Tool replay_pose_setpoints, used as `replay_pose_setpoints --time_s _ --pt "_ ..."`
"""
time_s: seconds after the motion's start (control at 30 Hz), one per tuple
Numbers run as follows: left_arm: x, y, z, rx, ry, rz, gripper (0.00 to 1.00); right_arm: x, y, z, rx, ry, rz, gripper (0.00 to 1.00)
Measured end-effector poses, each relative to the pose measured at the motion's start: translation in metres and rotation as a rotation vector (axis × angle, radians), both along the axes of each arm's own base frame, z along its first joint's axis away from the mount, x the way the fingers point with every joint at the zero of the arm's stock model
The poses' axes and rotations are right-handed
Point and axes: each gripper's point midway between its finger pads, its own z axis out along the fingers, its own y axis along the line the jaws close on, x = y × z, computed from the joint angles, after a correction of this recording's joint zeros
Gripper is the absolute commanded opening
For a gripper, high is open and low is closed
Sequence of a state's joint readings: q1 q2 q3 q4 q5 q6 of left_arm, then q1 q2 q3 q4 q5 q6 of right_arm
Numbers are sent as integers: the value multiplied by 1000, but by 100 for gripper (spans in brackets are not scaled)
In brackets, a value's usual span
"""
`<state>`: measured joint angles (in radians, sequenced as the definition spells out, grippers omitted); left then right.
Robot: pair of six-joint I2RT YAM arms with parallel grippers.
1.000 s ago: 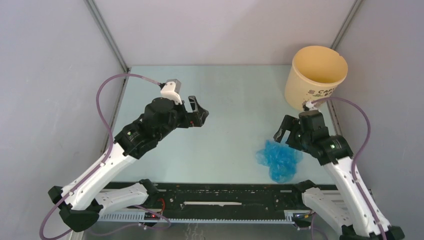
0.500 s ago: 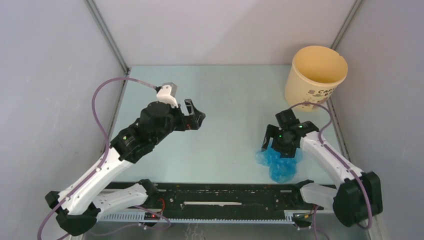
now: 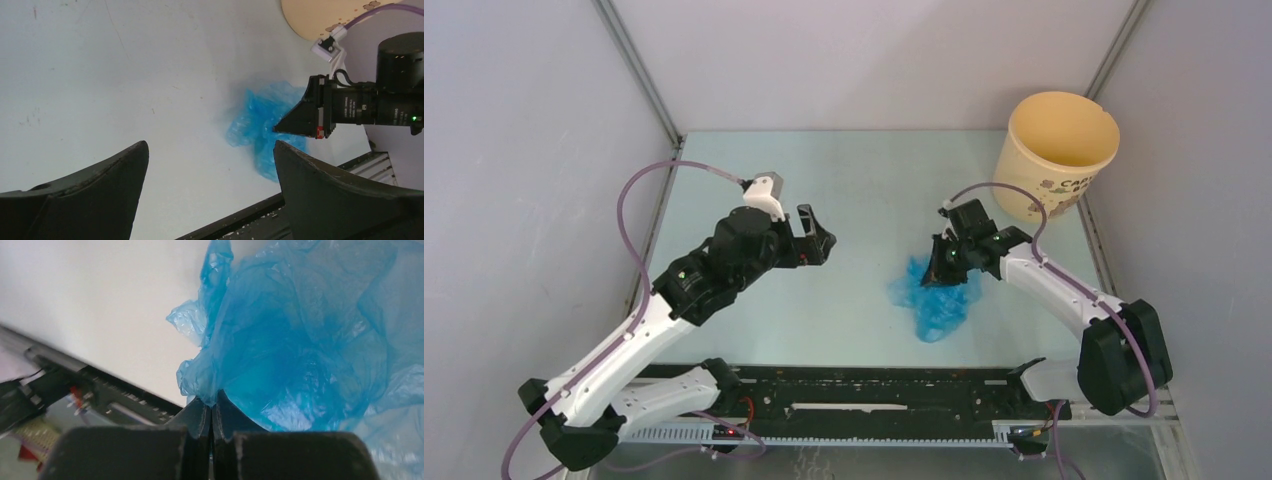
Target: Put the trash bags into the trash bin
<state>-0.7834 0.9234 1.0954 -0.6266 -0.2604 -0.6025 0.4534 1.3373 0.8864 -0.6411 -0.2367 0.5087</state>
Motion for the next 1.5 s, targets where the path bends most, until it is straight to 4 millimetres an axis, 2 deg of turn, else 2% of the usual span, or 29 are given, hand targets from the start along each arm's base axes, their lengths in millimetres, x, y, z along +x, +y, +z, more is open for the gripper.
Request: replay_pose_setpoints --time_s 0.13,0.2,0.3,0.4,0.47,0.53,0.57,0.63,0.73,0.83,0.9,1.0,1.13,1.3,1.5 --pt "3 -1 -1 -46 25 13 100 9 39 41 205 -65 117 0" --pt "6 5 -5 -79 47 38 100 12 61 72 339 -105 174 0" --pt "13 26 -10 -120 83 109 100 15 86 126 525 -188 252 0" --pt "15 48 -9 -142 96 168 100 19 93 172 630 -285 323 0" --pt "12 54 -12 -146 120 174 100 23 88 180 634 -328 329 0" --pt "9 52 -19 -145 157 154 100 29 79 171 622 -342 313 0" --pt "8 46 -23 -149 184 126 100 31 76 158 618 -337 305 0" --pt "8 35 -33 -149 233 75 100 30 72 123 611 -281 284 0" --pt "12 17 -58 -138 322 3 100 20 76 63 619 -144 259 0" --pt "15 0 -95 -133 428 -59 100 10 86 31 633 -49 253 0" --pt "17 -9 -111 -158 473 -82 99 11 92 31 653 -49 259 0" --pt "16 -17 -124 -203 501 -90 100 17 95 42 686 -87 262 0" --pt "17 -20 -123 -256 493 -76 100 25 86 42 688 -69 209 0" --pt "22 -32 -110 -337 490 -97 100 20 85 39 682 -28 200 0" --pt "16 -36 -134 -311 587 -94 100 16 78 42 681 4 175 0"
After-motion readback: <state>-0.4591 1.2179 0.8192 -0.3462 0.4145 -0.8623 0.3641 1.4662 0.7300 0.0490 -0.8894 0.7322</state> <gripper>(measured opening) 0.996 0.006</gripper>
